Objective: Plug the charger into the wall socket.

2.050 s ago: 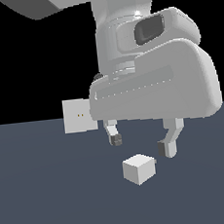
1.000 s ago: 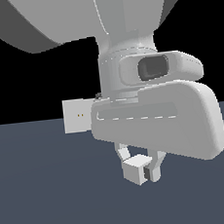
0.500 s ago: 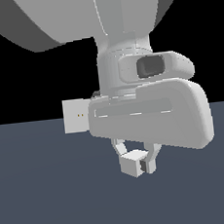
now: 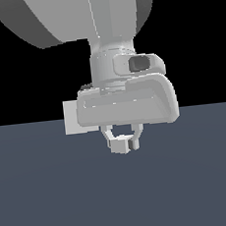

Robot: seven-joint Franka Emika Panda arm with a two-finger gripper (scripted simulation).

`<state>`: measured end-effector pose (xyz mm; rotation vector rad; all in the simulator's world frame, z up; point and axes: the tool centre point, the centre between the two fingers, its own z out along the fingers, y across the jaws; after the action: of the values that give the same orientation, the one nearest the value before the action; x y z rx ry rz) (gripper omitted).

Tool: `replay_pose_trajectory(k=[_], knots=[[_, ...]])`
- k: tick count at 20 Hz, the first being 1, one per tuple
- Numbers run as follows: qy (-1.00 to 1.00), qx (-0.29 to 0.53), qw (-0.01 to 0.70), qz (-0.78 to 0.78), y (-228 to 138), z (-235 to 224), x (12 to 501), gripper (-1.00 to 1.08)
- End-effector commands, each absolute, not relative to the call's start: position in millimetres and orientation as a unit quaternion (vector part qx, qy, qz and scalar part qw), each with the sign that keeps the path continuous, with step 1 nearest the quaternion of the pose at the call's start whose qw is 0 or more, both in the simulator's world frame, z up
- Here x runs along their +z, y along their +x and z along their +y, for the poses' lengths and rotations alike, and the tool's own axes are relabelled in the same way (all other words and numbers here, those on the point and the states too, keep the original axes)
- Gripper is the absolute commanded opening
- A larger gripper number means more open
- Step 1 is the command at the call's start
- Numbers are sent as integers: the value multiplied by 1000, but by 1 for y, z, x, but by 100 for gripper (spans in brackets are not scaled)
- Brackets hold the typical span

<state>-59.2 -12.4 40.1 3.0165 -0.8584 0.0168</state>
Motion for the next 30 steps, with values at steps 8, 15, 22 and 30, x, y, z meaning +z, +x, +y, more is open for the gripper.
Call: replay_pose_trajectory(k=[8, 15, 22, 30], knots=[[996, 6, 2, -93, -10, 31, 72, -100], [1000, 6, 1, 12, 9, 64, 89, -100], [998, 5, 0, 70, 16, 84, 98, -100], [997, 5, 0, 81, 17, 88, 100, -100]])
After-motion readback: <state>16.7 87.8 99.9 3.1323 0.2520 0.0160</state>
